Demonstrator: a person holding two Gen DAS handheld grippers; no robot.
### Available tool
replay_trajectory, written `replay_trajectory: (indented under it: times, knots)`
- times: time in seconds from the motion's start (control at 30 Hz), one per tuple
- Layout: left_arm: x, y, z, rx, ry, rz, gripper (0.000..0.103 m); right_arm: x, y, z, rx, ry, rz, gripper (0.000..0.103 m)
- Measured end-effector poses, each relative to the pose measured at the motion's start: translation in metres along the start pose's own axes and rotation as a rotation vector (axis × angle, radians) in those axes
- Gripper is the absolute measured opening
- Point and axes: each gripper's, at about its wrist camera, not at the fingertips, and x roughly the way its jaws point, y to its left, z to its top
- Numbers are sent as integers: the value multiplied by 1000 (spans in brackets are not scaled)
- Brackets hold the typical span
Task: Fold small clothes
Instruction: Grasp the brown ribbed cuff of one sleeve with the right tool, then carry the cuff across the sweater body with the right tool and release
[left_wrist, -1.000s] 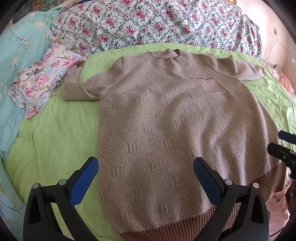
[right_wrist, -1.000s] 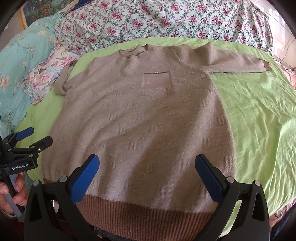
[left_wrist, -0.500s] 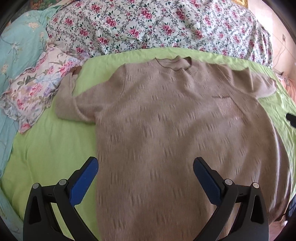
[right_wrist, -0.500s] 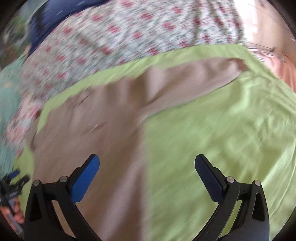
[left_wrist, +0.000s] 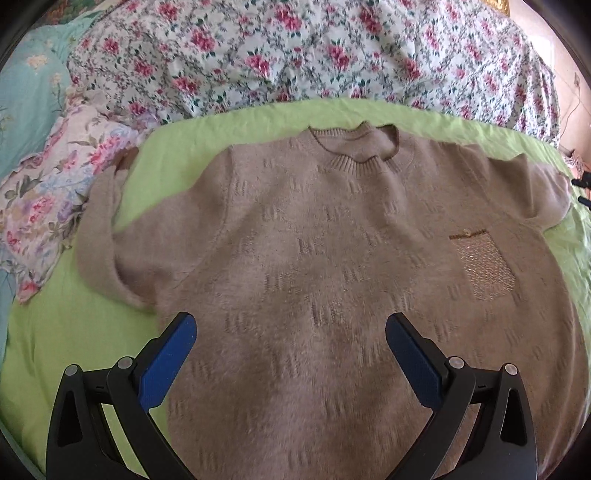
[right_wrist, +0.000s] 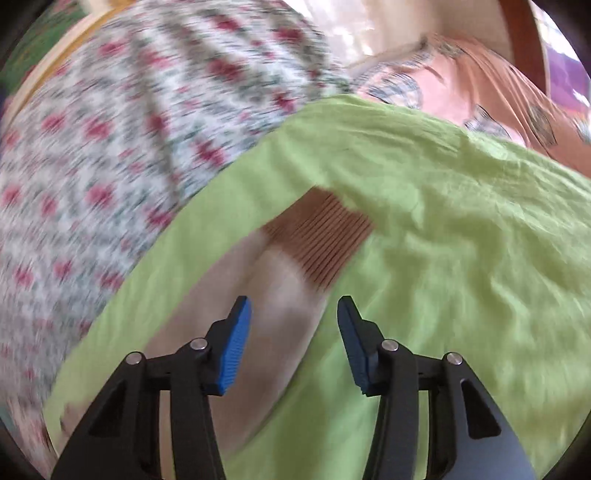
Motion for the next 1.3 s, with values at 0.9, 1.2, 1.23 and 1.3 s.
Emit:
replay_trajectory:
  times: [0.9, 1.2, 1.23, 1.3]
  knots:
    - [-8, 26, -21, -91, 25, -88, 102, -92, 273, -240, -399, 361, 691, 8]
    - [-11, 58, -24, -139, 7, -116, 102, -68, 367, -375, -479, 604, 786, 8]
    - [-8, 60, -23, -142, 9, -123, 102, -64, 374, -385, -498, 613, 777, 8]
    - [-3, 60, -20, -148, 10, -131, 102, -53, 382, -400, -508, 661, 769, 13]
